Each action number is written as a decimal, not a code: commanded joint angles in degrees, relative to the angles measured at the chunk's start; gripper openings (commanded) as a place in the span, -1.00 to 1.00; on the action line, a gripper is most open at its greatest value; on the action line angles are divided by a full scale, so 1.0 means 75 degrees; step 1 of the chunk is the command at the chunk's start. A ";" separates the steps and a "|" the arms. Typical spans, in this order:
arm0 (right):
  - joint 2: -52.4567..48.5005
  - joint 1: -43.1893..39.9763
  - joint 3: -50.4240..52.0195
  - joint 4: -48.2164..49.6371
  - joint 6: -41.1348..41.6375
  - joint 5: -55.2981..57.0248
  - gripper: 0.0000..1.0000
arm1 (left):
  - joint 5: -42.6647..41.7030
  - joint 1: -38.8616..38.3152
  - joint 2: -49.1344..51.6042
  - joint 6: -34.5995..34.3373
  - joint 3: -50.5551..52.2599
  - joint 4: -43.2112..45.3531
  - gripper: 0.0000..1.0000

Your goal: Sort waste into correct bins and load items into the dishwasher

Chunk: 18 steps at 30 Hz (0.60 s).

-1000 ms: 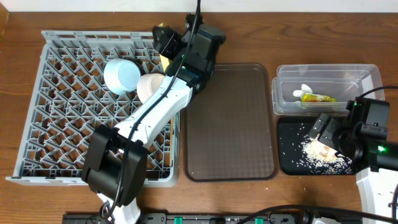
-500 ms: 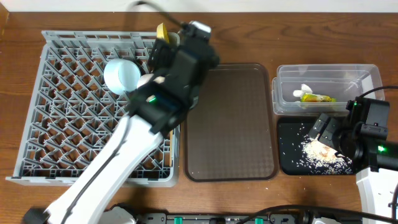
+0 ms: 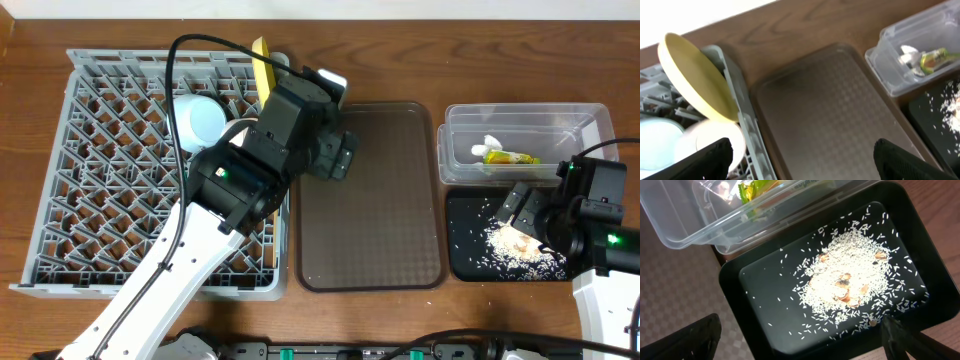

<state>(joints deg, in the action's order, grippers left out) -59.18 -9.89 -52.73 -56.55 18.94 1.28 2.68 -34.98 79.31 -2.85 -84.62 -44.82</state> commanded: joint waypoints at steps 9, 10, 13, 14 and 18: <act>0.0032 -0.0052 -0.0061 -0.0009 0.0038 0.0026 0.98 | -0.0189 0.0026 0.0029 -0.0093 -0.0017 -0.0050 0.84; 0.0032 -0.0052 -0.0061 -0.0009 0.0041 0.0026 0.98 | -0.0192 0.0023 0.0029 -0.0093 -0.0017 -0.0052 0.84; 0.0032 -0.0052 -0.0061 -0.0009 0.0041 0.0026 0.98 | -0.0189 0.0023 0.0029 -0.0093 -0.0017 -0.0050 0.84; 0.0032 -0.0052 -0.0061 -0.0009 0.0041 0.0026 0.99 | -0.0189 0.0023 0.0029 -0.0093 -0.0017 -0.0050 0.85; 0.0032 -0.0050 -0.0061 -0.0009 0.0041 0.0026 0.99 | -0.0189 0.0023 0.0029 -0.0093 -0.0017 -0.0050 0.85</act>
<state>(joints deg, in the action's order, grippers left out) -59.18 -9.89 -52.73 -56.55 18.94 1.28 1.63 -34.98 79.31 -3.03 -84.62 -45.04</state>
